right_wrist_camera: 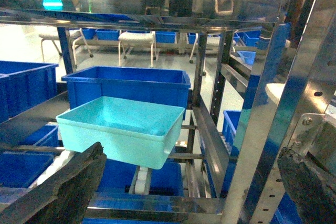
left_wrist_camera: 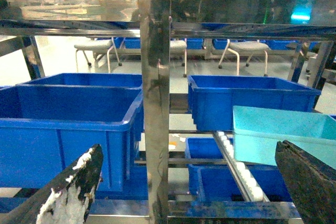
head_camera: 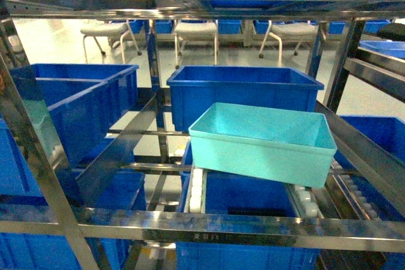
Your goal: Organize blue bins on left shelf correctly
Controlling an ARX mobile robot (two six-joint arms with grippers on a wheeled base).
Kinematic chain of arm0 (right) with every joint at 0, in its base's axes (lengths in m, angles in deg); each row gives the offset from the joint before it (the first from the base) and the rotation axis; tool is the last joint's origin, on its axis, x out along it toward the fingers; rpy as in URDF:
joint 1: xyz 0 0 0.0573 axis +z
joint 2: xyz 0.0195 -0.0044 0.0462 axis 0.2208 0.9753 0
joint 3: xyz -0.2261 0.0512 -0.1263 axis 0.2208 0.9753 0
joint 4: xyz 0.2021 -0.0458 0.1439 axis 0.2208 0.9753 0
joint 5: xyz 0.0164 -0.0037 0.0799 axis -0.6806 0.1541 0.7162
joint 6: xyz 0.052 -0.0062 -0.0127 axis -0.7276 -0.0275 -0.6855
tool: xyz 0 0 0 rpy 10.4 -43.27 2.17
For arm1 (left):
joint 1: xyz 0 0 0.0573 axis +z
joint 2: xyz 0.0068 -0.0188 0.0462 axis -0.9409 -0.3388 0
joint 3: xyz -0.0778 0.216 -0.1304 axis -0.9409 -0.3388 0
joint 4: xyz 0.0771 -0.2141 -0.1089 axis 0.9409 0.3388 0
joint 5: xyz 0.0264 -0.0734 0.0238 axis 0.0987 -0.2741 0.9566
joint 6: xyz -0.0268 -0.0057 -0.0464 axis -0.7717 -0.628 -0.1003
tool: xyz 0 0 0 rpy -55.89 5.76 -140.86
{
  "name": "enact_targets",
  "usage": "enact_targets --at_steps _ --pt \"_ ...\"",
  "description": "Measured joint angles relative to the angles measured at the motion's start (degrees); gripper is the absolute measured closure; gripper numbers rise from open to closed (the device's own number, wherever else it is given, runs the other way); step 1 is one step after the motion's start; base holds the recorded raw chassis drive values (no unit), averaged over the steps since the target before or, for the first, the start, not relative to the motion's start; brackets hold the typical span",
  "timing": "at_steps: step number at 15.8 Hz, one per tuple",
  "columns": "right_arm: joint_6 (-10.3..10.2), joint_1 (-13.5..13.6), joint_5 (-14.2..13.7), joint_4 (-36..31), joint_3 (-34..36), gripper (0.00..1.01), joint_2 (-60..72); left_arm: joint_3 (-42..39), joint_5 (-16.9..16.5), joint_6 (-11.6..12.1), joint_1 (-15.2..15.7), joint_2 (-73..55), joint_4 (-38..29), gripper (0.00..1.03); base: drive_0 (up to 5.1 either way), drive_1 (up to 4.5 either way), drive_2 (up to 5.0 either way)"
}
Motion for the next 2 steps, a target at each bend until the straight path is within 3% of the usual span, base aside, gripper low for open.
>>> enact_targets --at_steps 2 --pt "0.0 0.0 0.0 0.0 0.0 0.03 0.0 0.0 0.0 0.0 0.0 0.0 0.0 0.05 0.0 0.00 0.0"
